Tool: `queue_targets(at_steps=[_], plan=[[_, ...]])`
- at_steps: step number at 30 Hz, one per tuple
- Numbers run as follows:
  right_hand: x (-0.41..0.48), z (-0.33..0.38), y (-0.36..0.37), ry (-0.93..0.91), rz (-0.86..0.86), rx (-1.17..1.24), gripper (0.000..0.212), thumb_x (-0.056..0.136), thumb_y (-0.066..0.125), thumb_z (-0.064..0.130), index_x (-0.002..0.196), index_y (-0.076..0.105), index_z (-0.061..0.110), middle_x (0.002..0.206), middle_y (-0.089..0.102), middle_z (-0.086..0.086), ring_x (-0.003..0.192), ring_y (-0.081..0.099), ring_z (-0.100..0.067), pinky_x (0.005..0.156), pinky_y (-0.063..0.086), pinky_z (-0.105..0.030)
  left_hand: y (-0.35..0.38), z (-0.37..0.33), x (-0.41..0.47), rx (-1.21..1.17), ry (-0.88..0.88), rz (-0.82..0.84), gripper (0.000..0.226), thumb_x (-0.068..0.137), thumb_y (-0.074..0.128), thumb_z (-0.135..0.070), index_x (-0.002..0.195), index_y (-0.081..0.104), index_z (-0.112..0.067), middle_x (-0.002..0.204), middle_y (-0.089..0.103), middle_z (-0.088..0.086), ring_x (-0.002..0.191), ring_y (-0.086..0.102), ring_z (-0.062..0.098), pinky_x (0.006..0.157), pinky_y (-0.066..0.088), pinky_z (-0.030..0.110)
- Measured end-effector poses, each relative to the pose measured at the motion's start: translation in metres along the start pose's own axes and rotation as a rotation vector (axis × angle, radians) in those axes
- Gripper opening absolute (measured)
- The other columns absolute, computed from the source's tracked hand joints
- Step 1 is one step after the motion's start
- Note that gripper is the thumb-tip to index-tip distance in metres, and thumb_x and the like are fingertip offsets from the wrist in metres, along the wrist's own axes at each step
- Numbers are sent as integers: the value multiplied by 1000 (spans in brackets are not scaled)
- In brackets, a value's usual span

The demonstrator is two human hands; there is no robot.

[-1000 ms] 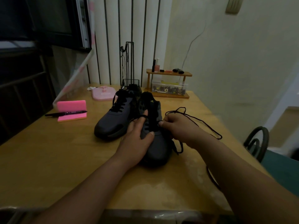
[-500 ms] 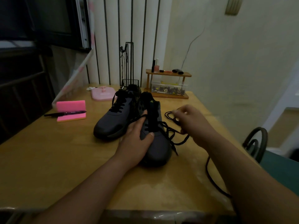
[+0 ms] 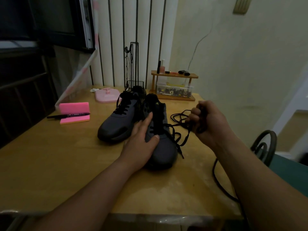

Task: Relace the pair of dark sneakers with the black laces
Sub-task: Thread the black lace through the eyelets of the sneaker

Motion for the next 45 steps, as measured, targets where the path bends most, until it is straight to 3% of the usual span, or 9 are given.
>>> queue_targets(at_steps=[6,9,13,16,19,22,30,35,45], plan=[[4,-25,-1,-75,177,-1414,43,100,61,53,103,70,11,85,65,-8,76,61,-18,66,47,-33,0,0,0,13,10,-12,73,87,50,-62,143,8,-80,167,19,-19,155,25,12,123,29,55],[1,-26,3,-32,239,-1259,33,103,62,39,91,67,9,73,59,6,63,55,-6,58,42,-24,0,1,0,10,3,-11,74,85,50,-64,145,9,-79,168,19,-16,155,26,14,123,31,54],[6,-4,-7,-73,-103,-578,22,100,58,20,83,59,7,69,47,-5,61,44,-18,64,41,-36,1,0,0,12,-5,-2,74,86,49,-63,145,8,-79,168,17,-18,155,24,14,123,29,55],[9,-4,-17,-34,-2,-1046,27,100,60,26,92,64,0,79,55,-8,69,51,-22,60,40,-37,1,1,1,8,-1,-9,75,84,49,-66,145,8,-78,168,18,-18,155,24,14,123,28,56],[10,-22,-15,-148,87,-1491,26,97,67,44,107,66,19,98,63,2,90,61,-18,73,52,-36,1,-1,0,-32,9,-17,79,84,55,-66,147,10,-75,164,22,-21,153,30,13,122,33,55],[5,-27,14,-496,54,-1543,19,96,67,46,108,63,32,100,52,12,97,55,-13,81,48,-33,0,1,-1,-90,18,-30,91,90,67,-51,158,6,-60,167,21,-19,153,30,9,123,35,50],[11,-40,69,-421,281,-1836,25,99,65,43,93,66,20,88,59,2,83,60,-19,68,52,-34,-1,3,-2,-96,-9,-14,103,80,68,-67,156,-1,-62,171,17,-20,156,26,12,123,34,53],[1,-39,77,-636,364,-2003,16,103,57,36,104,63,22,100,47,4,96,49,-18,78,48,-35,0,3,-1,-67,-22,-18,104,79,65,-71,159,0,-57,171,18,-16,157,24,16,124,30,55],[9,-38,45,-74,384,-1203,20,104,62,31,100,70,13,93,71,-3,82,67,-11,71,51,-26,1,-2,-1,30,-34,22,94,82,54,-60,160,3,-55,166,20,-23,154,25,12,123,29,53]])
Point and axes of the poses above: each hand's wrist, its own x-axis towards the middle knuckle, its own y-axis out of the palm, z = x × y, the point moved 2 cm from there along x, towards the middle knuckle
